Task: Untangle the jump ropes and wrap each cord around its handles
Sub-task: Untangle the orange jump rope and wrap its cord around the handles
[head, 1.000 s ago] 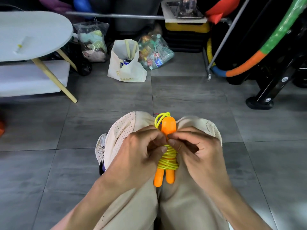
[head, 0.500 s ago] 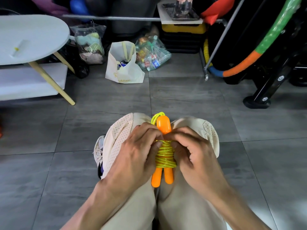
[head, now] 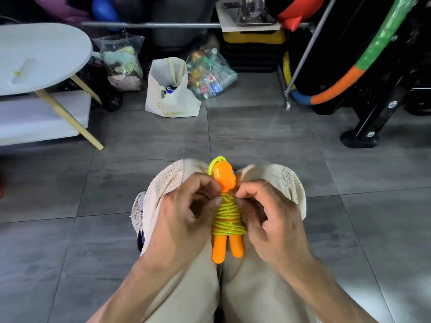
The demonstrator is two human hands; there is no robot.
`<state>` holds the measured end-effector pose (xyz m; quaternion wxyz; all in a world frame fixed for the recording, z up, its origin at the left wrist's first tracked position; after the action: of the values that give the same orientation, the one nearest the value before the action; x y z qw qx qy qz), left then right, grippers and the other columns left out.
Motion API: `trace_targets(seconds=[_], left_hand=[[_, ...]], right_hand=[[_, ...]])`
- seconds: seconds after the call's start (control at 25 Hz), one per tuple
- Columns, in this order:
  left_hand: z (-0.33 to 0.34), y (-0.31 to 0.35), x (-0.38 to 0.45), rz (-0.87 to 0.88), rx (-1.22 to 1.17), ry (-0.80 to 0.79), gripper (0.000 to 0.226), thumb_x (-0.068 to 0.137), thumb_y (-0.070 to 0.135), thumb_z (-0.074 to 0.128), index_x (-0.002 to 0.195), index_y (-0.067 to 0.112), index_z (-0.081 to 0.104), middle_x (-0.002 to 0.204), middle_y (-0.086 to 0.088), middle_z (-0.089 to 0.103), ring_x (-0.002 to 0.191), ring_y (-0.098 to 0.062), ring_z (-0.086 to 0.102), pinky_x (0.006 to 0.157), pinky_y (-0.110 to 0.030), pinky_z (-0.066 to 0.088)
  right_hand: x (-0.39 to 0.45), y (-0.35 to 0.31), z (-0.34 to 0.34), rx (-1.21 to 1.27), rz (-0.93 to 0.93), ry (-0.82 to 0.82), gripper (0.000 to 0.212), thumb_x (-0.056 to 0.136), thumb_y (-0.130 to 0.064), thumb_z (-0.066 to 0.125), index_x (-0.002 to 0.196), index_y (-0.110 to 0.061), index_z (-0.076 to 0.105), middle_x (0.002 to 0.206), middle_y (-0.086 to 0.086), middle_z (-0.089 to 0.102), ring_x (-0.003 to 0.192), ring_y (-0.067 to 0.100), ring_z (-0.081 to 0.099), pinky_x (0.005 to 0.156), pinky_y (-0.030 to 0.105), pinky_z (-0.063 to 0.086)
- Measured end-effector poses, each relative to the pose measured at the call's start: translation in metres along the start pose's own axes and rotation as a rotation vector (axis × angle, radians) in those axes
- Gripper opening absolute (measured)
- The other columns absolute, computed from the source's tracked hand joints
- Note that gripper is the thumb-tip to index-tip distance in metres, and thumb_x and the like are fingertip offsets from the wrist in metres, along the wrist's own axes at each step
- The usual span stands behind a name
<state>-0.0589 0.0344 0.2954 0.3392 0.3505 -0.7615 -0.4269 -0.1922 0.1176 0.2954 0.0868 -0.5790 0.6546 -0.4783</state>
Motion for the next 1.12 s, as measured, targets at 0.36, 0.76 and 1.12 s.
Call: trace_targets(seconds=[0.36,0.76,1.12], left_hand=[[0.006,-0.004,0.009,-0.089,-0.215,-0.132,0.015,0.081,0.009,0.062,0.079,0.015,0.049,0.07,-0.01,0.055,0.066,-0.035,0.051,0.059,-0.048,0.045],[0.025,-0.012,0.007,-0.408,-0.759,-0.066,0.029,0.073,0.001,0.065,0.063,0.024,0.051,0.073,-0.009,0.066,0.07,-0.018,0.059,0.066,-0.025,0.047],[0.025,-0.004,0.004,-0.262,-0.598,-0.056,0.025,0.075,0.002,0.067,0.071,0.024,0.054,0.074,-0.008,0.069,0.069,-0.023,0.056,0.063,-0.028,0.048]], right_hand=[[-0.003,0.002,0.0,0.016,0.039,0.034,0.023,0.091,-0.007,0.061,0.105,-0.026,0.06,0.093,-0.003,0.069,0.089,0.01,0.067,0.076,0.029,0.052],[-0.005,-0.004,-0.009,-0.003,0.06,0.091,0.02,0.082,-0.003,0.063,0.099,-0.007,0.074,0.099,-0.002,0.073,0.087,0.007,0.069,0.074,0.024,0.054],[-0.017,-0.023,-0.007,-0.328,0.048,0.22,0.012,0.083,-0.019,0.07,0.078,-0.009,0.072,0.088,0.003,0.061,0.074,0.02,0.062,0.06,0.034,0.051]])
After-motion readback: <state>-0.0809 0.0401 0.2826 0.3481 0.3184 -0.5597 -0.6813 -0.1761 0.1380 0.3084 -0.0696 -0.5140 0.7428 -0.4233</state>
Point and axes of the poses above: each hand's wrist, its own x-axis towards the middle knuckle, its own z-axis out of the palm, y = z × x, the point moved 6 cm from there along x, towards the middle knuckle
